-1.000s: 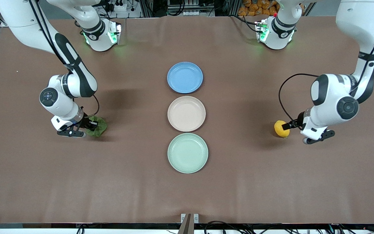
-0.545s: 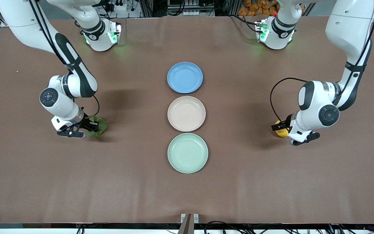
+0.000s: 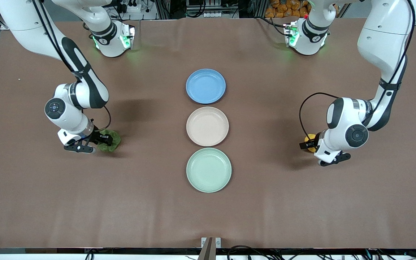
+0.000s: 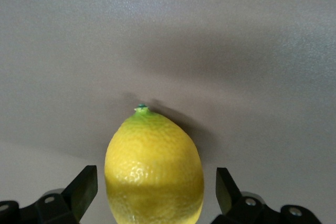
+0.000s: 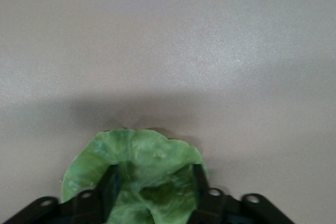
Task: Place lemon and lettuce in plates
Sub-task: 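Carry the lettuce toward the green plate while the left gripper carries the lemon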
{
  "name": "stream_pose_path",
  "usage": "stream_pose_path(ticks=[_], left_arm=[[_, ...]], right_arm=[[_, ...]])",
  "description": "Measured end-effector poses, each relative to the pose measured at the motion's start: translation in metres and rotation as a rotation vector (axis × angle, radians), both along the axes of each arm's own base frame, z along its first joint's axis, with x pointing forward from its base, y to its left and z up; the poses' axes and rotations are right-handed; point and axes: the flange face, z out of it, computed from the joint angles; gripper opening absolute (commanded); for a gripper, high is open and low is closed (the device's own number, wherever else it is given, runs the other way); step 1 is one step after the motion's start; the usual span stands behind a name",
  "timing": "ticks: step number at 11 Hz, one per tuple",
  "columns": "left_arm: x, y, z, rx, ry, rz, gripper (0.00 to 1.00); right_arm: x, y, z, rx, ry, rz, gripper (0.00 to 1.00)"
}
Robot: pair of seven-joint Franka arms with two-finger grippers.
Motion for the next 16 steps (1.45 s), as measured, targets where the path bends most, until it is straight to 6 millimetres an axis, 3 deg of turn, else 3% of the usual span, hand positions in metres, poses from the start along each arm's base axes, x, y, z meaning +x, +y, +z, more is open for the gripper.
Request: stream_pose_path(ticks=[2,8,10,13,16], left_arm=[[0.002,0.0,0.002,0.003,-0.006,0.004,0.0],[0.011,-0.006,0.014,-0.001,-0.034,-0.003,0.0],[0.012,-0.022,0.036,-0.001,-0.041,-0.027,0.0],[0.0,-0.074,0.069,-0.007,-0.035,-0.012,0.0],[-0.022,-0.14,0.085,-0.017,-0.021,0.031,0.0]], right_arm=[[0.0,0.0,-0.002,0.0,0.003,-0.001,0.0],[0.003,0.003,0.003,0.0,0.008,0.005,0.0],[0.018,0.01,0.03,-0.001,0.07,-0.011,0.0],[0.049,0.059,0.095,0.019,0.091,-0.104,0.0],[0.066,0.126,0.139,0.063,0.033,-0.224,0.0]])
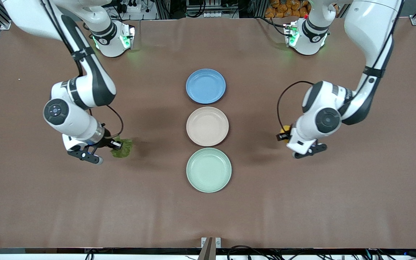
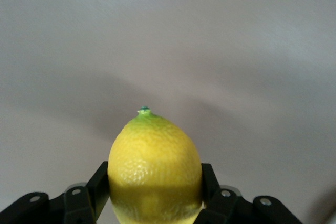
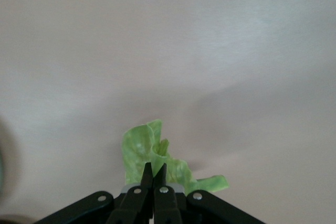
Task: Place lemon and lettuce in plates
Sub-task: 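Carry the lettuce toward the green plate while the left gripper carries the lemon, then release the lettuce onto the green plate while the left gripper drops the lemon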
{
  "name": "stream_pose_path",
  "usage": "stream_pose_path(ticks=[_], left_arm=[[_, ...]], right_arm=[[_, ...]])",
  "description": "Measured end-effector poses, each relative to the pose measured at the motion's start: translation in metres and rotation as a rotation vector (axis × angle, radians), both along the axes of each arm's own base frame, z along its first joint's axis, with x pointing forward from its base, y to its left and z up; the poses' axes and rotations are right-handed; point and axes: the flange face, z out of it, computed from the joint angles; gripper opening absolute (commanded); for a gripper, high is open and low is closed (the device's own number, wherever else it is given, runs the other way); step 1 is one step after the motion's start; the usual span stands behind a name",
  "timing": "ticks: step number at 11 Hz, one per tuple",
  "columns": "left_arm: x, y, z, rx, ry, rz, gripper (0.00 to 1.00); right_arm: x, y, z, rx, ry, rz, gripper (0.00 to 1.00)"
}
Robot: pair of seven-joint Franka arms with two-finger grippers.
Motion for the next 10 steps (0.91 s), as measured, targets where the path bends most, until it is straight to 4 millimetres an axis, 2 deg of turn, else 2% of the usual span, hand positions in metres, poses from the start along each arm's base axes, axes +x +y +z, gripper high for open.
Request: stream_pose_path(ticks=[2,4,7,9,10], left_arm=[[-0.021,-0.054,0.012,-0.012,0.004,0.034,0.0],[-0.049,-0.11,0.019,-0.007,0.0,0.05,0.0],[-0.096,-0.183,0.02,0.014,-0.001,0.051,0.0],[-0.113,-0.22,0.015,0.009,0.004,0.06,0.0],[-0.12,-0.239,0.006,0.006,0.016,0.056,0.0]], right_arm=[[0.009,0.053,0.019,0.033,-0.036,-0.119,0.0],[0.022,0.108,0.025,0.097,-0.046,-0.254,0.0],[0.042,0.179,0.017,0.192,-0.057,-0.472,0.0],[0.046,0.221,0.009,0.3,-0.098,-0.637,0.0],[0.043,0.236,0.003,0.345,-0.104,-0.714,0.0]])
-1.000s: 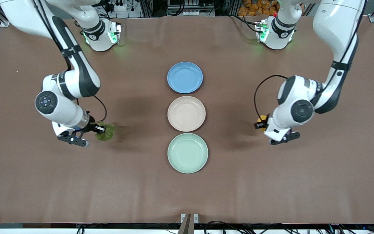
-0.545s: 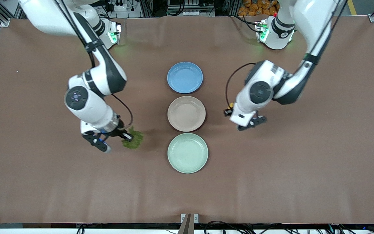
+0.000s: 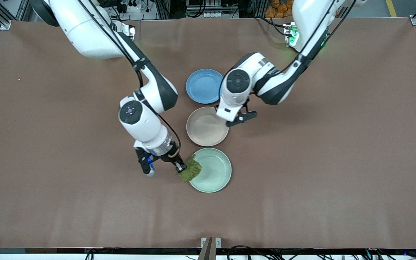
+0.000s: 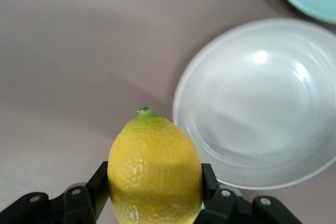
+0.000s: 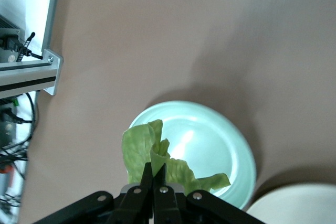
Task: Place lemon and lettuce in plates
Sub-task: 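Release the lettuce onto the green plate while the left gripper drops the lemon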
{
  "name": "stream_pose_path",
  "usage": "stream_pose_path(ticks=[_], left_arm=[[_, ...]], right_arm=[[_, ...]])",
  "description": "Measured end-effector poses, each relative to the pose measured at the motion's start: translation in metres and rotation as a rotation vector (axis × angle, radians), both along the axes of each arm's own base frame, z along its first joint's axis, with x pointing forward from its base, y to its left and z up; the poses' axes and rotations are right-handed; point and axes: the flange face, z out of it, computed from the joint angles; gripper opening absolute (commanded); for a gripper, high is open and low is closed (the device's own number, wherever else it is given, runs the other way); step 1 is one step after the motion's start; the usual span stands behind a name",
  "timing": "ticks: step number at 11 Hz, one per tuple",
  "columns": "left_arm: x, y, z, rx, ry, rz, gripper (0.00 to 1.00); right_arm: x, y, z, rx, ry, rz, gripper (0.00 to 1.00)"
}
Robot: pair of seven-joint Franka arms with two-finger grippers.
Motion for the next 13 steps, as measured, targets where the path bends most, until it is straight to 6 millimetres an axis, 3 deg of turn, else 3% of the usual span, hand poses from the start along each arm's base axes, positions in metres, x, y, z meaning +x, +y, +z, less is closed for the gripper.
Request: stream_pose_path(ticks=[2,4,5,6,7,8,9,13], left_arm=[[-0.008,-0.032,-0.023,-0.009,0.025,0.004,0.0],[0.002,-0.043,-0.041,-0.034,0.019,0.02,0.0],[0.011,-0.043,-0.047,-0.046,-0.01,0.035,0.0],[0.017,-0.042,-0.054,-0.043,-0.037,0.042,0.0],[0.018,-0.043,-0.061,-0.034,-0.061,0.04,0.0],[0.016,-0.048,-0.066,-0.028,-0.076,0.035,0.42],[0.014,-0.054,-0.069,-0.027,-0.084,0.041,0.99],[0.022,-0.06,-0.066,-0.034,-0.108,0.05,1.0]], right_arm=[[-0.003,0.018,-0.008,0.079,-0.005,-0.134,0.0],[-0.006,0.03,-0.008,0.138,-0.023,-0.22,0.0],[-0.01,0.039,-0.008,0.163,-0.032,-0.259,0.19],[-0.015,0.048,-0.01,0.173,-0.031,-0.285,0.83],[-0.02,0.055,-0.012,0.177,-0.027,-0.306,1.0],[-0.022,0.059,-0.013,0.181,-0.022,-0.327,1.0],[-0.022,0.06,-0.014,0.181,-0.021,-0.337,1.0],[-0.015,0.055,-0.005,0.143,-0.076,-0.317,1.0]])
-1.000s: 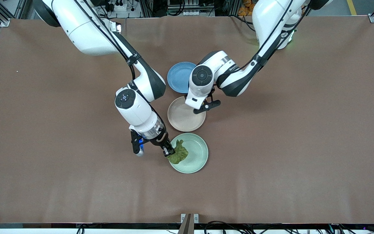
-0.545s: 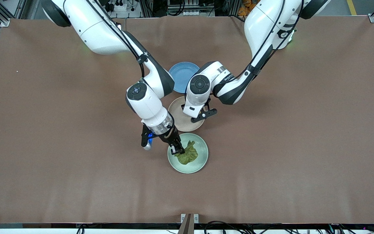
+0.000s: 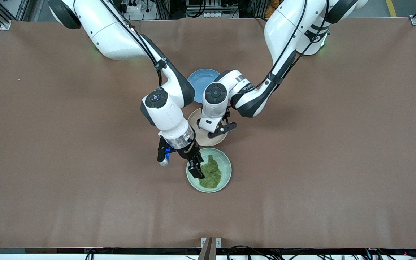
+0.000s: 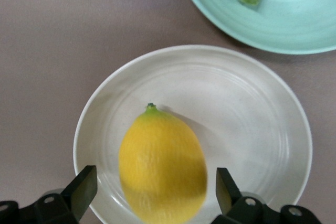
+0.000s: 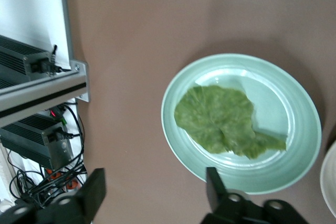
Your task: Place lemon and lettuce in plates
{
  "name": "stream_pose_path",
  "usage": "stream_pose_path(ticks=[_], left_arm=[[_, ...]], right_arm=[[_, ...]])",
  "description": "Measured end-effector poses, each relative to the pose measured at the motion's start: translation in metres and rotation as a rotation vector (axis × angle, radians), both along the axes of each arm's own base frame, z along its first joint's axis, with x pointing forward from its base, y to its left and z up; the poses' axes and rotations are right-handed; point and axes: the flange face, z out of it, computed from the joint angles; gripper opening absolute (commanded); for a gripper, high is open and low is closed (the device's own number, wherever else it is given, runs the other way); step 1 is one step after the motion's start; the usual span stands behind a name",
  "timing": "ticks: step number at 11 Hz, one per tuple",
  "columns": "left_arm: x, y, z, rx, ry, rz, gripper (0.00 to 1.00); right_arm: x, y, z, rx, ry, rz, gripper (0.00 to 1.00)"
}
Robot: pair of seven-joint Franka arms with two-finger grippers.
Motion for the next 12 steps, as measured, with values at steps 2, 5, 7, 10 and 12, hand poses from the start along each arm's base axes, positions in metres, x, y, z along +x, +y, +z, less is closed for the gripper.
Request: stream_pose_path(ticks=[2,5,7,10,12], left_arm=[[0.009,0.001,0.008,0.009,-0.044,-0.02,1.0],[0.053,0.033,0.039,0.008,-0.115,0.022,1.0],[0.092,0.077,0.067,0.001,-0.149,0.058,1.0],[0.136,0.154,0.113,0.038,-0.151,0.034,1.0],[0.147,0.189,0.14,0.06,-0.147,0.014,1.0]], right_arm=[[0.009,-0.011,0.011,-0.06,-0.019,0.006,1.0],[0.018,-0.04,0.036,-0.201,0.021,0.083,1.0],[0.017,-0.065,0.061,-0.321,0.077,0.202,1.0],[0.01,-0.118,0.101,-0.44,0.102,0.462,1.0],[-0.004,-0.168,0.127,-0.479,0.14,0.634,1.0]])
